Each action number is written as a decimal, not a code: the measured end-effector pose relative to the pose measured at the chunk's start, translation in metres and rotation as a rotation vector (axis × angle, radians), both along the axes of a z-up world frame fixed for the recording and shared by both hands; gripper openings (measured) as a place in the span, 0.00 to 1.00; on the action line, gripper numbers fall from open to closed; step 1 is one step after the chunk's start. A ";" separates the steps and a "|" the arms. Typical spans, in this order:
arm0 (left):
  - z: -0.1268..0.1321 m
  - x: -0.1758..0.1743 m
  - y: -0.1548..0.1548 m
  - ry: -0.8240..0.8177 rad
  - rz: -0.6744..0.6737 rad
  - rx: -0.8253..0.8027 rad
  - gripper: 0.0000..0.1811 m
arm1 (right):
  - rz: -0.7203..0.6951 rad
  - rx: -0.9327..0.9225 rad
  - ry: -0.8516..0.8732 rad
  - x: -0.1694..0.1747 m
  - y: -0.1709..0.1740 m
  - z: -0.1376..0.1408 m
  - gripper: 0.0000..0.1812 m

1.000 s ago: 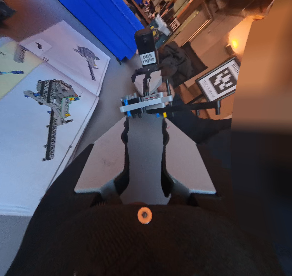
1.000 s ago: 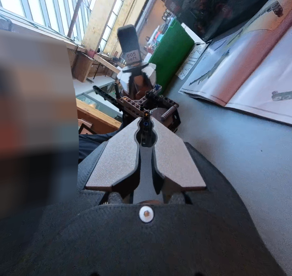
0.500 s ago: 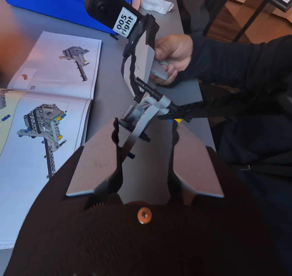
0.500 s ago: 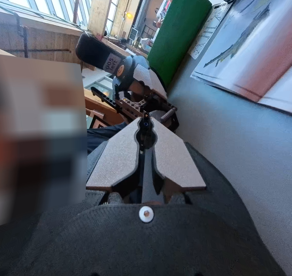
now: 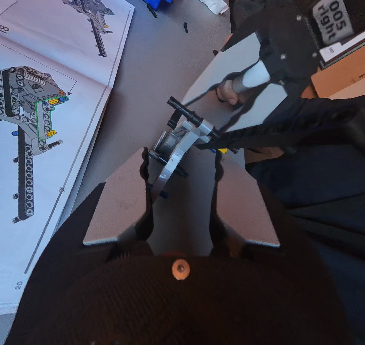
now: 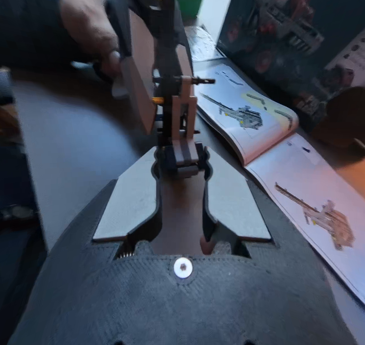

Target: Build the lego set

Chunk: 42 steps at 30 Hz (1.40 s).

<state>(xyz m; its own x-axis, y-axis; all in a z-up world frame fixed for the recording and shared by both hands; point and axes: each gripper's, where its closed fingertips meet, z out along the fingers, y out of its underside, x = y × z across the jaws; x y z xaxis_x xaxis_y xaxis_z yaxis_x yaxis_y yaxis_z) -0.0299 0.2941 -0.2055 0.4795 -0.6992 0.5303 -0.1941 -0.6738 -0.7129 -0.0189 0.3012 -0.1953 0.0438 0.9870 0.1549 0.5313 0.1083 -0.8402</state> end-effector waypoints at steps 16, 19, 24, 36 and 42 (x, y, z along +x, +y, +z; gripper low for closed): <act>0.000 0.002 0.004 -0.013 0.034 0.018 0.35 | 0.005 -0.159 0.126 0.003 0.007 -0.003 0.22; 0.000 0.002 0.004 -0.019 0.029 0.021 0.35 | 0.029 -0.158 0.124 0.003 0.006 -0.002 0.21; 0.001 0.003 0.004 -0.032 0.024 0.032 0.35 | 0.051 -0.187 0.119 0.001 0.006 0.000 0.21; -0.011 0.019 -0.011 0.028 -0.044 0.015 0.26 | 0.037 -0.059 0.052 -0.004 0.011 -0.002 0.00; -0.015 0.012 -0.012 0.000 -0.051 -0.057 0.22 | 0.135 -0.153 0.215 0.016 0.003 0.032 0.07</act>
